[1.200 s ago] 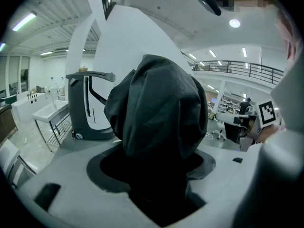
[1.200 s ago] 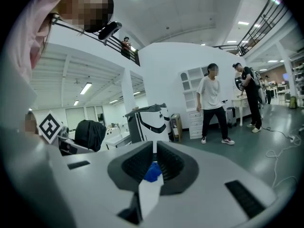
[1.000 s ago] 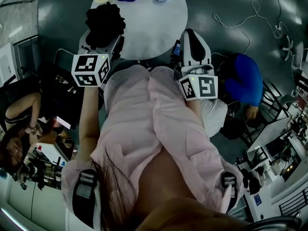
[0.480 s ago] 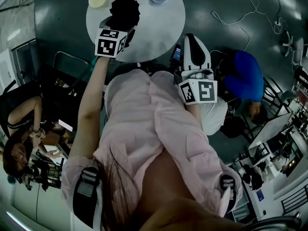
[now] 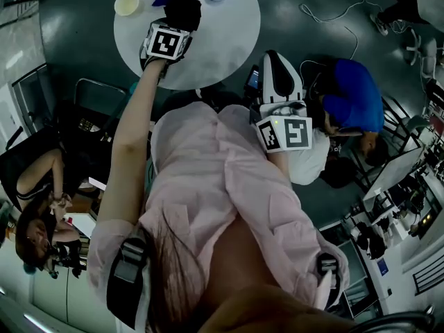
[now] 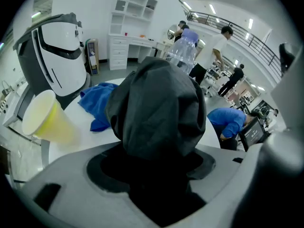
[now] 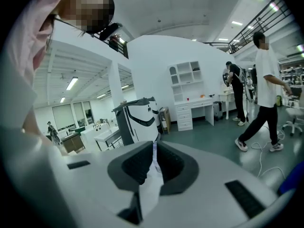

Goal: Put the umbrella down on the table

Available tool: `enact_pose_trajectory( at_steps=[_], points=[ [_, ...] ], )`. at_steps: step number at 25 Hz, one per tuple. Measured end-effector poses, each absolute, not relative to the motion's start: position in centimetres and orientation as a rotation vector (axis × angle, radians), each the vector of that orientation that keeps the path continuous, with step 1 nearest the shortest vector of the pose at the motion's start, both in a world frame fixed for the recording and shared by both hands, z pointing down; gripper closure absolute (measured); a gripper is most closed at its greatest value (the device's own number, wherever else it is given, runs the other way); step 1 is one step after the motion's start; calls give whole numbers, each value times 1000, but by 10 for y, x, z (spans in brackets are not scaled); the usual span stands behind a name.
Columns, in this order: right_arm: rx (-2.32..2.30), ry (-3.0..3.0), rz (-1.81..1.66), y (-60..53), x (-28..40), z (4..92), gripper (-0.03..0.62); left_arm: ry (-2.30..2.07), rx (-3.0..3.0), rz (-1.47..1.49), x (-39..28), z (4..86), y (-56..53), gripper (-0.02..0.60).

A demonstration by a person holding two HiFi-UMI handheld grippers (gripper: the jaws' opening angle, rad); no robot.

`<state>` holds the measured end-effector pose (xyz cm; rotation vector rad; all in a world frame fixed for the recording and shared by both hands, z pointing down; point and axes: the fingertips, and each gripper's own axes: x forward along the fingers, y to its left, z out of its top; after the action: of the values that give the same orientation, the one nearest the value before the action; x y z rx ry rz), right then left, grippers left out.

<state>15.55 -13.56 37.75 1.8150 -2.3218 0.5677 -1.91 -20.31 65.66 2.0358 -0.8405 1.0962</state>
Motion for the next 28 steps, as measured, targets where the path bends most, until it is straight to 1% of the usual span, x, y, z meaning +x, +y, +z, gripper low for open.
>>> enact_pose_trajectory(
  at_steps=[9, 19, 25, 28],
  points=[
    [1836, -2284, 585, -135, 160, 382, 551, -839, 1940, 1164, -18, 689, -213, 262],
    [1835, -2271, 588, -136, 161, 384, 551, -835, 1954, 1136, -11, 705, -214, 261],
    [1823, -2290, 582, -138, 155, 382, 551, -844, 1938, 1179, -13, 697, -213, 259],
    [1822, -2293, 581, -137, 155, 382, 551, -815, 1924, 1146, -5, 698, -209, 244]
  ],
)
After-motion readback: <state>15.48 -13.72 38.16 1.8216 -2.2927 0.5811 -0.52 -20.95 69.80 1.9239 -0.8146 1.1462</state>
